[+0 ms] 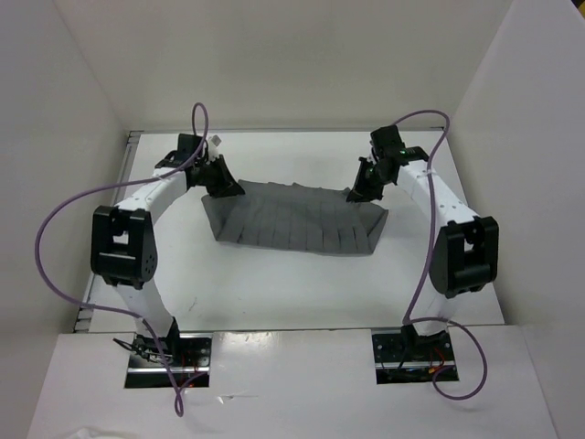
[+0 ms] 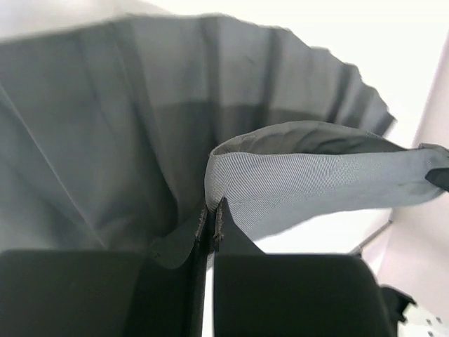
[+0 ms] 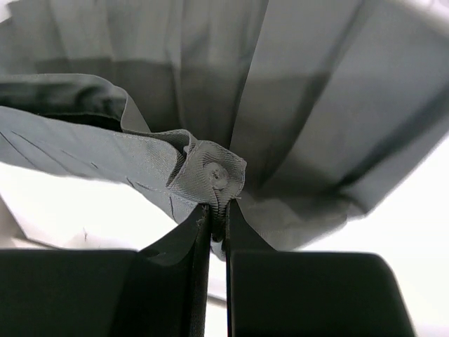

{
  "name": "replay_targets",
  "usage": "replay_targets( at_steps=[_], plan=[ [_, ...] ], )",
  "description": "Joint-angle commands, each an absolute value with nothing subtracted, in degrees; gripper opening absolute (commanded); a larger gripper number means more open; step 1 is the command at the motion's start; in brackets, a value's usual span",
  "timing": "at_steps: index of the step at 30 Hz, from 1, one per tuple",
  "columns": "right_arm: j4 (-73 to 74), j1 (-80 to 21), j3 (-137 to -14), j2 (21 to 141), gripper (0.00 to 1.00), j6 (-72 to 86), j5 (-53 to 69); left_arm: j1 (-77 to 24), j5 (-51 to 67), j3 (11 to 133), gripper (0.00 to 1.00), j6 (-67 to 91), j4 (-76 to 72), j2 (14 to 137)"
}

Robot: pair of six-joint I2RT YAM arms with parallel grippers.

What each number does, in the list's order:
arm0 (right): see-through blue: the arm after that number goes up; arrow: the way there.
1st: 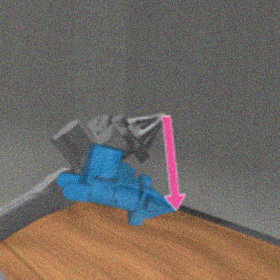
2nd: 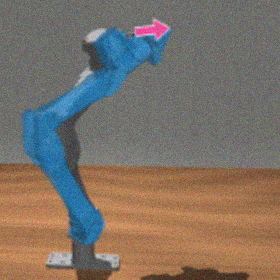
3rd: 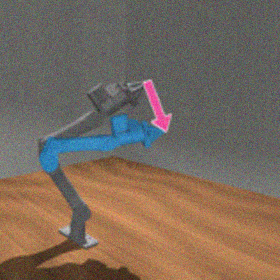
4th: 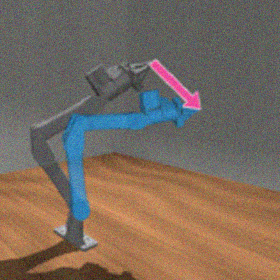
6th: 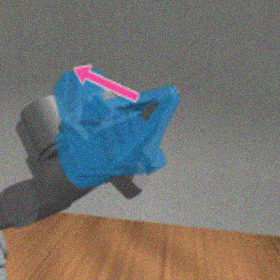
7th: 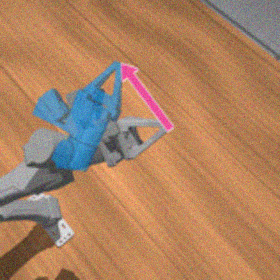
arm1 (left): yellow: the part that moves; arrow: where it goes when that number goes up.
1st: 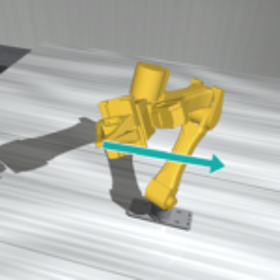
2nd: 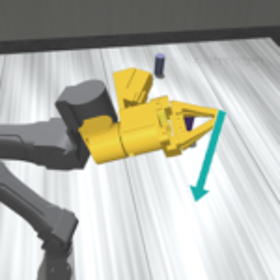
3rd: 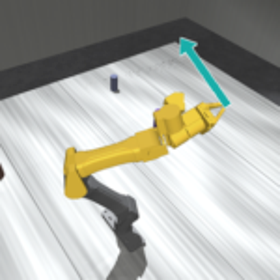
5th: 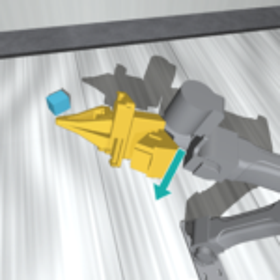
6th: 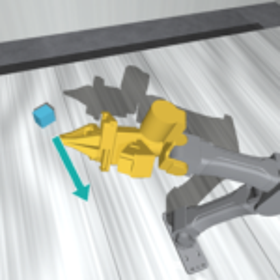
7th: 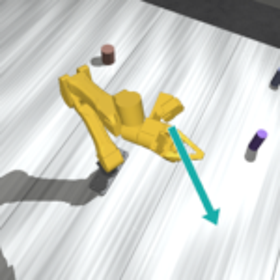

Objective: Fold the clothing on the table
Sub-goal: Fold the skirt

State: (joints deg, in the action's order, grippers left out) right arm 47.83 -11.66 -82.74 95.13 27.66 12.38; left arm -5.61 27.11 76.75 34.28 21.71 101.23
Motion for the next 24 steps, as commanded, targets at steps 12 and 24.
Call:
replay_targets(
  at_steps=[12, 24],
  plan=[
    [39.2, -8.3, -96.3, 114.6, 0.00, 26.7, 6.0, -6.2, 19.4, 90.3, 0.00, 31.4, 16.7, 118.3],
    [46.2, -9.4, -91.3, 105.8, 0.76, 30.2, -10.6, -7.4, 3.0, 91.0, 0.90, 32.6, 15.3, 108.9]
  ],
)
